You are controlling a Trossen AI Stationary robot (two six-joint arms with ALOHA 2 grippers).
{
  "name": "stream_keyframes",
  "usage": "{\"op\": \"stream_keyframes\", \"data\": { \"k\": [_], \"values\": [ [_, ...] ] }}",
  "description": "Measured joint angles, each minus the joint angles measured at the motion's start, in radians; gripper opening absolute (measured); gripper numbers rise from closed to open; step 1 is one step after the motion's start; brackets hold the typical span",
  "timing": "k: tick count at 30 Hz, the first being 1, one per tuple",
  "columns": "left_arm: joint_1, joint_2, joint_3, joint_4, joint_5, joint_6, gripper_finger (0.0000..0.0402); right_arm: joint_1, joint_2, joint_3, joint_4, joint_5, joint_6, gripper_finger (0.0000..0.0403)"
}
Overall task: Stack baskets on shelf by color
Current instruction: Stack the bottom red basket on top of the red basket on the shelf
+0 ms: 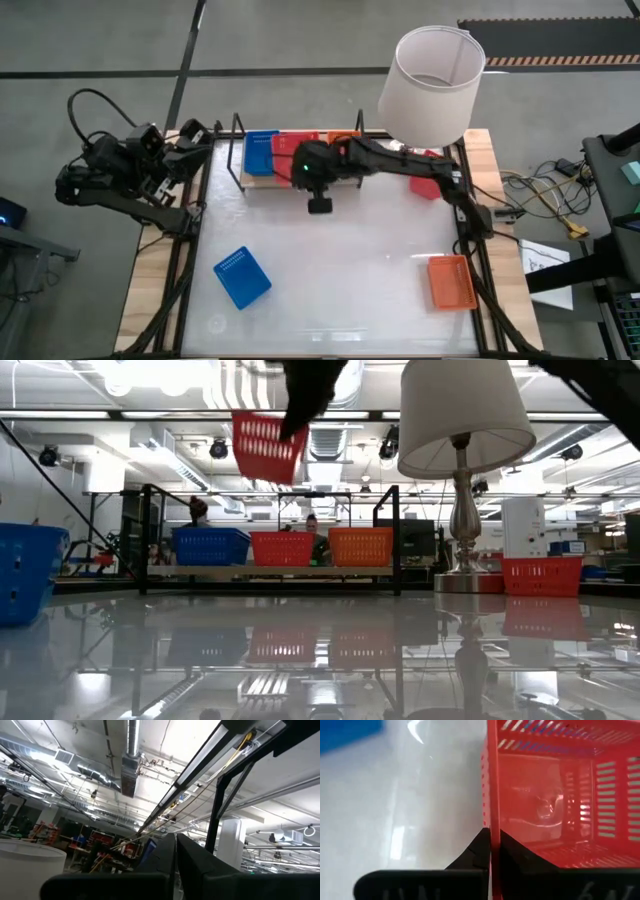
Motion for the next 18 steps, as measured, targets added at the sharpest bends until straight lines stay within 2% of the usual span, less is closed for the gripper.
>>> {"op": "stream_keyframes", "data": {
  "k": [9,18],
  "values": [
    [0.000,-0.053,-0.012,-0.050,-0.001,0.034,0.0000,-0.141,0.110,0.000,0.039,-0.025,-0.067,0.0008],
    [0.000,-0.088,-0.013,-0.052,-0.001,0.080,0.0000,-0.191,0.139,-0.001,0.043,-0.060,-0.129,0.0008]
  ]
}}
